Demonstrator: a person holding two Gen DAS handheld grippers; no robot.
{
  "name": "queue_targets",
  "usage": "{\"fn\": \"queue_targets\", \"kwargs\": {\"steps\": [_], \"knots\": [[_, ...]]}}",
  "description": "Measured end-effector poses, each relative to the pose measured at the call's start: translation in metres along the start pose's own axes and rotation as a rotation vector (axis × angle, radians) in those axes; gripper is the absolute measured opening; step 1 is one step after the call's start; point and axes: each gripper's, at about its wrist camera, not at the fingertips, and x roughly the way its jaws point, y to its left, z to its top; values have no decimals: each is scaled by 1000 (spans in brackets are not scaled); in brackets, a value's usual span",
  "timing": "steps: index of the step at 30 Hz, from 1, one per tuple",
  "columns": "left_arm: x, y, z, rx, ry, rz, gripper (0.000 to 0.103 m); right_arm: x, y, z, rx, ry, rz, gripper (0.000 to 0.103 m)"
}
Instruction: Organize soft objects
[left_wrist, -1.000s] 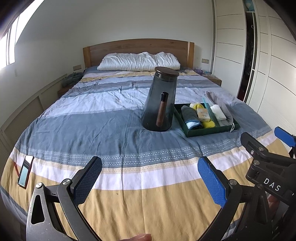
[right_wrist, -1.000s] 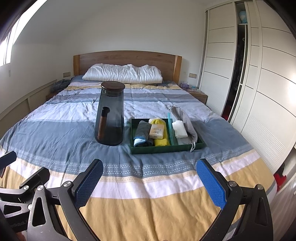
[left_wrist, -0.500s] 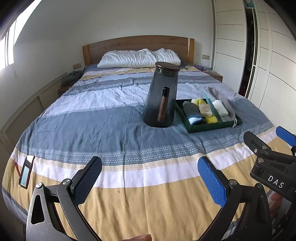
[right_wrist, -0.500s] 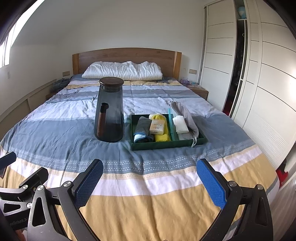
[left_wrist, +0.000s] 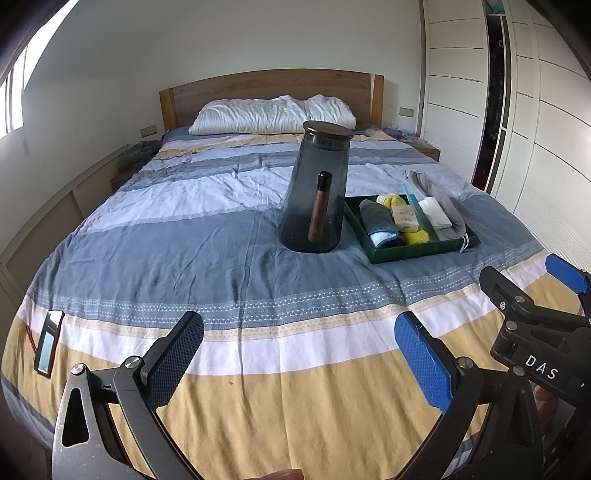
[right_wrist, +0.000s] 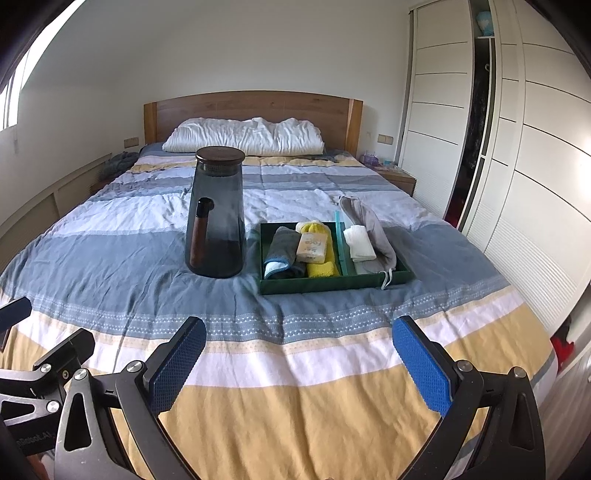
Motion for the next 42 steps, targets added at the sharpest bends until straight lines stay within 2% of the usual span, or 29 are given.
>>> {"fn": "queue_targets", "kwargs": {"steps": [42], "knots": [[-5, -2, 3, 1, -10, -9, 102, -8, -3, 2, -10, -16, 3, 103]]}}
